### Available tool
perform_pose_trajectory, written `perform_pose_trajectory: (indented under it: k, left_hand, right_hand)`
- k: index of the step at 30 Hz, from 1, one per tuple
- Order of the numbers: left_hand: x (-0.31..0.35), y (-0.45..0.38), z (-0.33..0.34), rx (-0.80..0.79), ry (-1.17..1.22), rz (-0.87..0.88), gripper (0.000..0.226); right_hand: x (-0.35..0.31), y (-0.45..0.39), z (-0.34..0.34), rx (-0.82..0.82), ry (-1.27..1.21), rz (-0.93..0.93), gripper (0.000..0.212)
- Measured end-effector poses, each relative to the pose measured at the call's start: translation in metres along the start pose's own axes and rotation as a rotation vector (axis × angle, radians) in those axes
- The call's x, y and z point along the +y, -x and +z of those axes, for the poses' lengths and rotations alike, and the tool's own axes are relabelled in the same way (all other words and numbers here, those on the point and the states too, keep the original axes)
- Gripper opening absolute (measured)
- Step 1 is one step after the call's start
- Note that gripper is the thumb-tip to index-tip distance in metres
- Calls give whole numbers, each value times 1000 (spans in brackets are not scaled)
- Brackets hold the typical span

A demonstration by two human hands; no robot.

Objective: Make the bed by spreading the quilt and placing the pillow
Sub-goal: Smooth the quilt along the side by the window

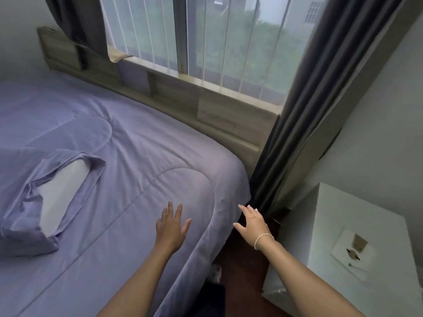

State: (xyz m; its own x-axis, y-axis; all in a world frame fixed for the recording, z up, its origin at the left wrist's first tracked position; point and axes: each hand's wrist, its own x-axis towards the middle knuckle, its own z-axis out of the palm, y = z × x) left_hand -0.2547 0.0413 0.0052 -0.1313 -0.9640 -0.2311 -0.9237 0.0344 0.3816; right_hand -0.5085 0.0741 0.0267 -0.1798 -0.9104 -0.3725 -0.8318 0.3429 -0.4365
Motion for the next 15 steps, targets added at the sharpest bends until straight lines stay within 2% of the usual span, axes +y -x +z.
perform_pose_trajectory:
  k: [5, 8, 11, 15]
  left_hand:
    - [21, -104, 27, -38, -1, -30, 60]
    - [38, -150, 46, -87, -20, -5, 63]
    - [49, -193, 71, -71, -91, 21, 78]
    - [51, -245, 100, -42, -212, 12, 79]
  right_hand:
    - [26, -102, -20, -49, -35, 60, 70]
    - [40, -159, -28, -51, -87, 70, 63]
    - [49, -220, -25, -6, -201, 155, 53]
    - [68, -294, 5, 4, -415, 300, 54]
